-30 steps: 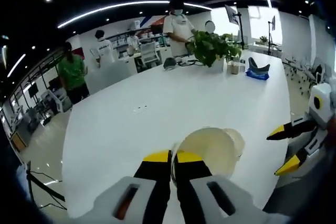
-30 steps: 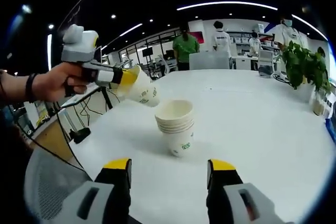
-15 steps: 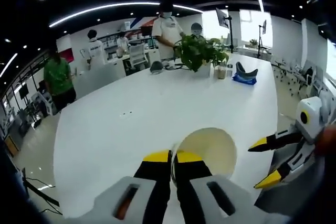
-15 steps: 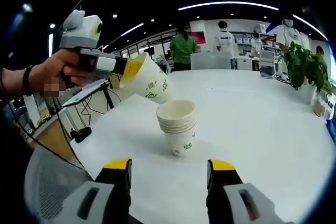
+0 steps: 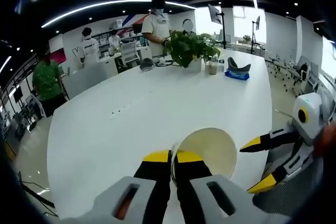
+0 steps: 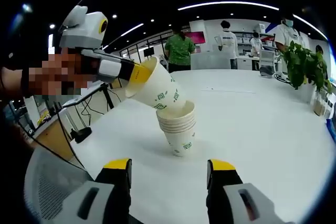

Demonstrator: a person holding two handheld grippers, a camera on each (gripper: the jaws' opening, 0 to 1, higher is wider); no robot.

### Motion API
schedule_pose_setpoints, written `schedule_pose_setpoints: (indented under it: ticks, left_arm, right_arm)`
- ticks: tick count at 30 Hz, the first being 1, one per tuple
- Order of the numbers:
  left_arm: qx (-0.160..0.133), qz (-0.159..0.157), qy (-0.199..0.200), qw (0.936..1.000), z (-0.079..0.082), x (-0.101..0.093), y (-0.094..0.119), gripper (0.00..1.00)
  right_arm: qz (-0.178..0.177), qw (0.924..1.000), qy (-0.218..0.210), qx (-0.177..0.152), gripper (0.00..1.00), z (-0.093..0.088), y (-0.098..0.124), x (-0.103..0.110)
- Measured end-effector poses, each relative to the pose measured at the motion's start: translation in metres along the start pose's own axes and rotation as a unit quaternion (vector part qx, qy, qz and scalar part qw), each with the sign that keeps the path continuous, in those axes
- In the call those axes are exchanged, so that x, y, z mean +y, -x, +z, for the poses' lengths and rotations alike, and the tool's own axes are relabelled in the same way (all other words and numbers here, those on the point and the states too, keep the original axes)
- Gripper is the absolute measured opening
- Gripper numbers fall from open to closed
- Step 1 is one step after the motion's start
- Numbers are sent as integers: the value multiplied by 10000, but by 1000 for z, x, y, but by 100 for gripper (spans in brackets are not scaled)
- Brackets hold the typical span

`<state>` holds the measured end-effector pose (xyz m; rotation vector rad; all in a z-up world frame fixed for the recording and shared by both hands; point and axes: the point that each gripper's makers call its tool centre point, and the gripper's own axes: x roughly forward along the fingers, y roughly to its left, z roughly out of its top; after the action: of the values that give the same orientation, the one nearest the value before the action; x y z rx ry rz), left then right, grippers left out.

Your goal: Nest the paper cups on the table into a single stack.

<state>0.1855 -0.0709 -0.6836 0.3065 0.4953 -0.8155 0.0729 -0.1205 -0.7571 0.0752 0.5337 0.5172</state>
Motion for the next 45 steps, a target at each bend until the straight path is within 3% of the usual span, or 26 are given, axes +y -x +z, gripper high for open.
schedule_pose_setpoints:
  ticks: [10, 27, 45]
  left_arm:
    - [82, -73, -78, 9999, 2, -11, -9, 0]
    - [316, -69, -160, 9993, -14, -6, -19, 0]
    - [379, -17, -53, 9993, -15, 1, -32, 4]
  right_arm:
    - [-9, 10000, -24, -1, 58, 0, 0, 0]
    - [30, 10000, -29, 39, 57, -2, -1, 1]
    - [61, 9999, -44, 67, 57, -3, -2, 2]
